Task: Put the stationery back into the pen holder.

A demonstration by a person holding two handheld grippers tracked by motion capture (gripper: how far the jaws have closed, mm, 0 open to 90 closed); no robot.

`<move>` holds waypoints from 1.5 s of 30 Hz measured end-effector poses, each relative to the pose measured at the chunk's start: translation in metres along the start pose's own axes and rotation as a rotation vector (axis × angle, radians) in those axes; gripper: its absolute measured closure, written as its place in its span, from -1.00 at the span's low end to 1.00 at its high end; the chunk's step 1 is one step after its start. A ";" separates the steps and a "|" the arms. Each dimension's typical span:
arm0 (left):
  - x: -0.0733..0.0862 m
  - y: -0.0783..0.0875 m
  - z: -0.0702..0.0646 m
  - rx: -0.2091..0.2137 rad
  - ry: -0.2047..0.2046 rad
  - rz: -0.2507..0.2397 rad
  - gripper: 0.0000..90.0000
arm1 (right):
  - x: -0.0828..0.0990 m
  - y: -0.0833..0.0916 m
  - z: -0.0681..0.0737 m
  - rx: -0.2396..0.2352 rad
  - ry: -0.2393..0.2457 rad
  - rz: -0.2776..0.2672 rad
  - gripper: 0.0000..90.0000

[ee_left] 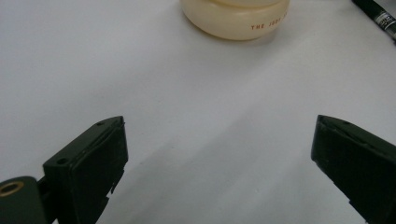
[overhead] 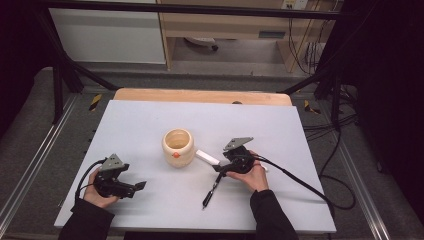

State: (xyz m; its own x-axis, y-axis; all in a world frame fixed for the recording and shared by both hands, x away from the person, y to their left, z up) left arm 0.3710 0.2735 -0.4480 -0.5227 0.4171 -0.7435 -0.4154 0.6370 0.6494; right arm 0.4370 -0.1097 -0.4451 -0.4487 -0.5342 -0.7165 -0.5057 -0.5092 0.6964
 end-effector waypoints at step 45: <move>0.001 -0.004 -0.003 0.001 -0.046 0.032 -0.88 | -0.012 -0.017 -0.001 -0.060 -0.003 0.082 0.49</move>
State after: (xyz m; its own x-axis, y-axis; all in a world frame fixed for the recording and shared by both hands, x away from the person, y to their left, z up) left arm 0.3698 0.2696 -0.4504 -0.5014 0.4665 -0.7287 -0.3978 0.6236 0.6730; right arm 0.4519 -0.0955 -0.4488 -0.4894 -0.5735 -0.6570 -0.4221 -0.5034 0.7539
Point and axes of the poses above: each handheld gripper's, and its own axes: y roughly backward along the jaws, x roughly out of its underside, z roughly to its left, the point moved 2 cm from there along -y, roughly forward along the jaws, and after that the axes turned 7 degrees about x, right-handed, at the moved point
